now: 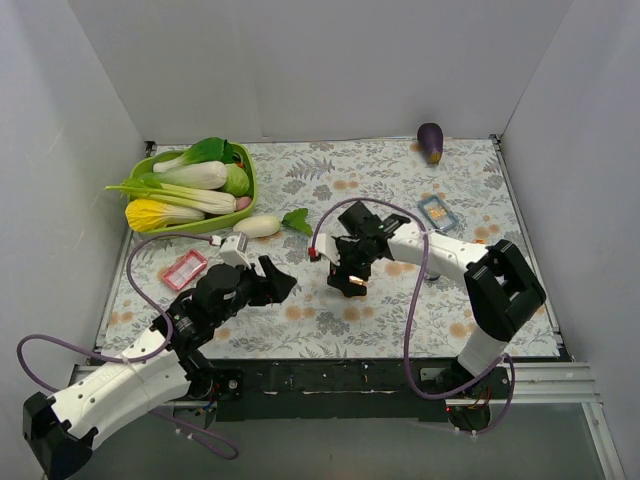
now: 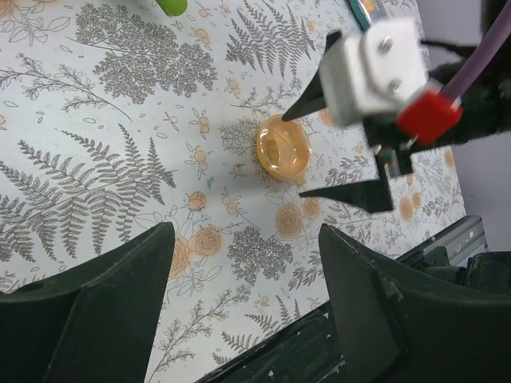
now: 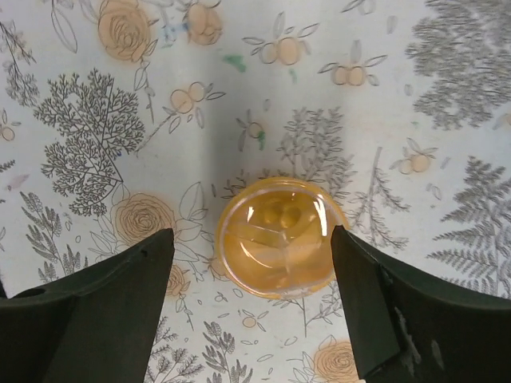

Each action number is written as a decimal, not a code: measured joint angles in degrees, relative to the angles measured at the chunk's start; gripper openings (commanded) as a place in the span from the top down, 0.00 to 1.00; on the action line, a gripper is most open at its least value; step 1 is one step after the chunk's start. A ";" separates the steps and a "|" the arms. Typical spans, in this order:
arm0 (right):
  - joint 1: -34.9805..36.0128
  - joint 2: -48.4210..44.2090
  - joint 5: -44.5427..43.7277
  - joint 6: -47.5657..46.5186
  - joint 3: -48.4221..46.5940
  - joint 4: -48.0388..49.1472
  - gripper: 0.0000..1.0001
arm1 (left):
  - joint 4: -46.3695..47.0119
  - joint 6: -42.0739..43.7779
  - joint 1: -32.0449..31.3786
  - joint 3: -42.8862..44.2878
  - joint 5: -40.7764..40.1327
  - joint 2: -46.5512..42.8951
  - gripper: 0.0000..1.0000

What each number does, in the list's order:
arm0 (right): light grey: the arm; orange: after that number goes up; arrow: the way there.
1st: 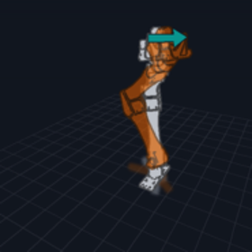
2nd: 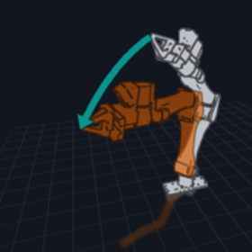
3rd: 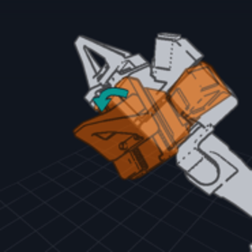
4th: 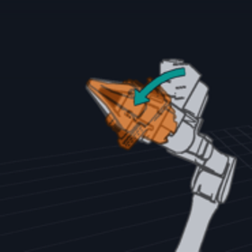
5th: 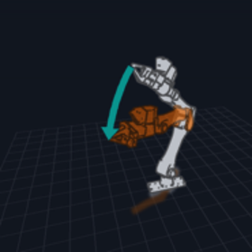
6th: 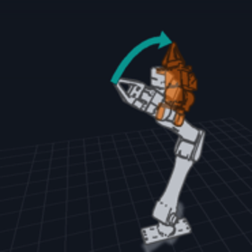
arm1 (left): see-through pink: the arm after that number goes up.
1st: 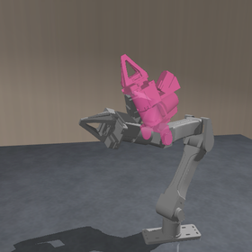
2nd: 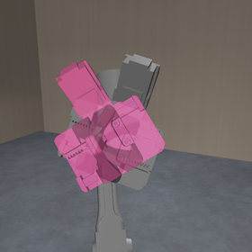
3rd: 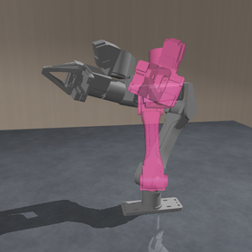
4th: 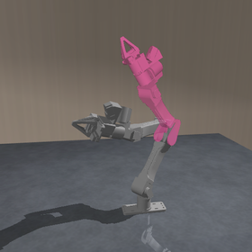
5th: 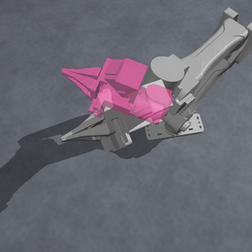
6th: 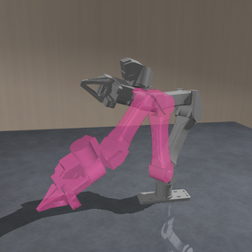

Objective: Sort the pills into containers

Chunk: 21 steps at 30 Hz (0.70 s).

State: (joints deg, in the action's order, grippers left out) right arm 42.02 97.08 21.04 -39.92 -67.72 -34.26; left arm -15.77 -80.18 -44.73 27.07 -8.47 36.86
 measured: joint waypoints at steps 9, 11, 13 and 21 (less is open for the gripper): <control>7.69 -2.69 -10.10 -8.83 9.38 8.92 0.13 | -6.45 0.24 0.00 0.31 -2.64 -6.12 0.27; 8.02 -3.06 -10.36 -11.23 10.54 10.12 0.14 | -7.23 0.15 0.00 0.31 -2.97 -6.88 0.27; 8.15 -3.41 -10.10 -14.01 11.74 11.08 0.18 | -7.98 -0.04 0.00 0.31 -3.19 -7.56 0.27; 8.26 -1.77 -7.54 -20.41 10.67 11.32 0.30 | -9.60 -0.20 0.00 0.52 -3.54 -8.07 0.27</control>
State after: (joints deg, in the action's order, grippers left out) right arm 50.28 95.31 13.50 -60.34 -57.06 -22.94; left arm -25.36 -80.38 -44.73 27.59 -12.01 28.80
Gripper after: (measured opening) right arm 0.758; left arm 0.727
